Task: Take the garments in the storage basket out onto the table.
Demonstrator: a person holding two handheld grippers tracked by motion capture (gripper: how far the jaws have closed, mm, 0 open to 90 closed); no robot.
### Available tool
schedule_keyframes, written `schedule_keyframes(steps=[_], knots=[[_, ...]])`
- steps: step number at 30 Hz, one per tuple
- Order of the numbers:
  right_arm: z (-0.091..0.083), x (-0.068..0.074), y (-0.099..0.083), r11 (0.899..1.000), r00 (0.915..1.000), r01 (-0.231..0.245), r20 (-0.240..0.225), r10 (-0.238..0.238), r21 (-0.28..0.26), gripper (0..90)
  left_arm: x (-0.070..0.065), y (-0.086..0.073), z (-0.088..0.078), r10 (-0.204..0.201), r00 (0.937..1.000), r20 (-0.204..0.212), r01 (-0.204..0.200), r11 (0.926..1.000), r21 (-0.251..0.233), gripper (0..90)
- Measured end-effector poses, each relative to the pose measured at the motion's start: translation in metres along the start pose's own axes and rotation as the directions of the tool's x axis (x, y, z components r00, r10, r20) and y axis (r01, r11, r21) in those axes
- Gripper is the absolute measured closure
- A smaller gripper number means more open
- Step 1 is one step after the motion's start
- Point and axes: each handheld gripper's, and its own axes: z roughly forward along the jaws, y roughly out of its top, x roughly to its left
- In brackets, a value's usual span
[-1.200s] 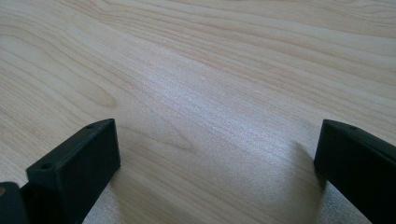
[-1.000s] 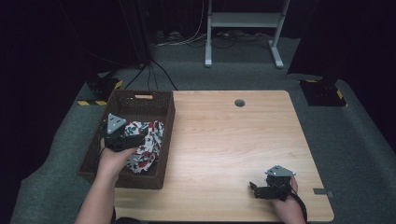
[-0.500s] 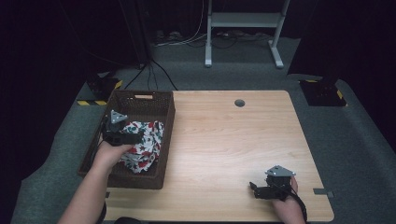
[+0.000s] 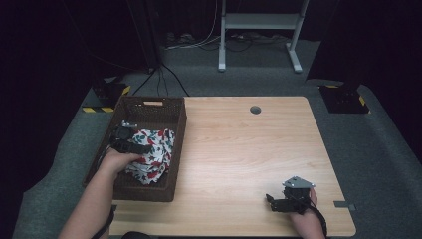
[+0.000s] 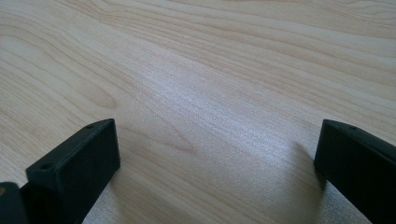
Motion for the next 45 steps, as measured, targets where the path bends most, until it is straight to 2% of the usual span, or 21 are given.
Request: schedule_keyframes(steps=[3, 4, 7, 8, 9, 10, 11, 12, 13, 14, 16, 20, 23, 28, 30, 31, 32, 34, 38, 41, 45], knots=[[0.000, 0.000, 0.000, 1.000, 1.0000, 0.000, 0.000, 0.000, 0.000, 0.0, -0.005, 0.000, 0.013, 0.052, 0.9979, 0.039, -0.056, 0.9945, 0.088, 13.5], [0.000, 0.000, 0.000, 1.000, 1.0000, 0.000, 0.000, 0.000, 0.000, 0.0, -0.005, 0.000, 0.013, 0.052, 0.9979, 0.039, -0.056, 0.9945, 0.088, 15.0], [0.000, 0.000, 0.000, 1.000, 1.0000, 0.002, 0.000, -0.002, 0.000, 0.0, -0.008, 0.000, 0.022, 0.077, 0.9960, 0.045, -0.083, 0.9845, 0.154, 14.3], [0.000, 0.000, 0.000, 1.000, 1.0000, 0.000, 0.001, 0.000, 0.000, 0.0, -0.009, 0.000, 0.027, 0.087, 0.9948, 0.053, -0.096, 0.9761, 0.195, 13.6], [0.000, 0.000, 0.000, 1.000, 1.0000, 0.000, 0.001, 0.000, 0.000, 0.0, -0.009, 0.000, 0.027, 0.087, 0.9948, 0.053, -0.096, 0.9761, 0.195, 12.7], [0.000, 0.000, 0.000, 1.000, 1.0000, 0.000, 0.001, 0.000, 0.001, 0.0, -0.012, -0.002, 0.032, 0.112, 0.9918, 0.062, -0.123, 0.9626, 0.241, 11.1], [0.000, 0.000, 0.000, 1.000, 1.0000, 0.000, 0.001, 0.000, 0.001, 0.0, -0.012, -0.002, 0.032, 0.112, 0.9918, 0.062, -0.123, 0.9626, 0.241, 9.3], [0.000, 0.000, 0.000, 1.000, 1.0000, 0.000, 0.001, 0.000, 0.001, 0.0, -0.013, -0.002, 0.035, 0.131, 0.9888, 0.072, -0.145, 0.9520, 0.269, 9.3], [0.000, 0.000, 0.000, 1.000, 1.0000, 0.002, 0.001, -0.002, 0.000, 0.0, -0.016, -0.006, 0.040, 0.153, 0.9844, 0.087, -0.173, 0.9332, 0.315, 5.4], [0.000, 0.000, 0.000, 1.000, 1.0000, 0.002, 0.001, -0.002, 0.000, 0.0, -0.016, -0.006, 0.040, 0.153, 0.9844, 0.087, -0.173, 0.9332, 0.315, 3.7], [0.000, 0.000, 0.000, 1.000, 1.0000, 0.000, 0.001, 0.000, 0.000, 0.0, -0.018, -0.007, 0.045, 0.176, 0.9807, 0.087, -0.195, 0.9221, 0.334, 2.0], [0.000, 0.000, 0.000, 1.000, 1.0000, 0.000, 0.001, 0.000, 0.001, 0.0, -0.020, -0.008, 0.051, 0.194, 0.9784, 0.072, -0.207, 0.9168, 0.342, 0.4], [0.000, 0.000, 0.000, 1.000, 1.0000, 0.000, 0.001, 0.000, 0.000, 0.0, -0.021, -0.008, 0.052, 0.199, 0.9775, 0.070, -0.211, 0.9175, 0.337, 0.5], [0.000, 0.000, 0.000, 1.000, 1.0000, 0.000, 0.001, 0.000, 0.000, 0.0, -0.019, -0.011, 0.050, 0.242, 0.9677, 0.070, -0.252, 0.9191, 0.303, 5.2], [0.000, 0.000, 0.000, 1.000, 1.0000, 0.000, 0.001, 0.000, 0.001, 0.0, -0.017, -0.011, 0.048, 0.238, 0.9685, 0.073, -0.249, 0.9237, 0.291, 15.3], [0.000, 0.000, 0.000, 1.000, 1.0000, 0.000, 0.001, 0.000, 0.001, 0.0, -0.017, -0.011, 0.045, 0.248, 0.9656, 0.077, -0.260, 0.9237, 0.281, 15.3], [0.000, 0.000, 0.000, 1.000, 1.0000, 0.001, 0.001, -0.001, 0.000, 0.0, -0.017, -0.011, 0.042, 0.257, 0.9617, 0.096, -0.273, 0.9238, 0.268, 28.9], [0.000, 0.000, 0.000, 1.000, 1.0000, 0.000, 0.001, 0.000, 0.001, 0.0, -0.017, -0.011, 0.041, 0.264, 0.9580, 0.112, -0.285, 0.9219, 0.262, 32.3], [0.000, 0.000, 0.000, 1.000, 1.0000, 0.001, 0.001, -0.001, 0.001, 0.0, -0.023, -0.013, 0.038, 0.284, 0.9486, 0.140, -0.311, 0.9177, 0.247, 52.9], [0.000, 0.000, 0.000, 1.000, 1.0000, 0.002, 0.000, -0.002, 0.001, 0.0, -0.025, -0.014, 0.037, 0.289, 0.9467, 0.142, -0.316, 0.9179, 0.240, 58.4], [0.000, 0.000, 0.000, 1.000, 1.0000, 0.003, 0.000, -0.003, 0.000, 0.0, -0.029, -0.014, 0.035, 0.308, 0.9440, 0.119, -0.328, 0.9160, 0.231, 74.2]])
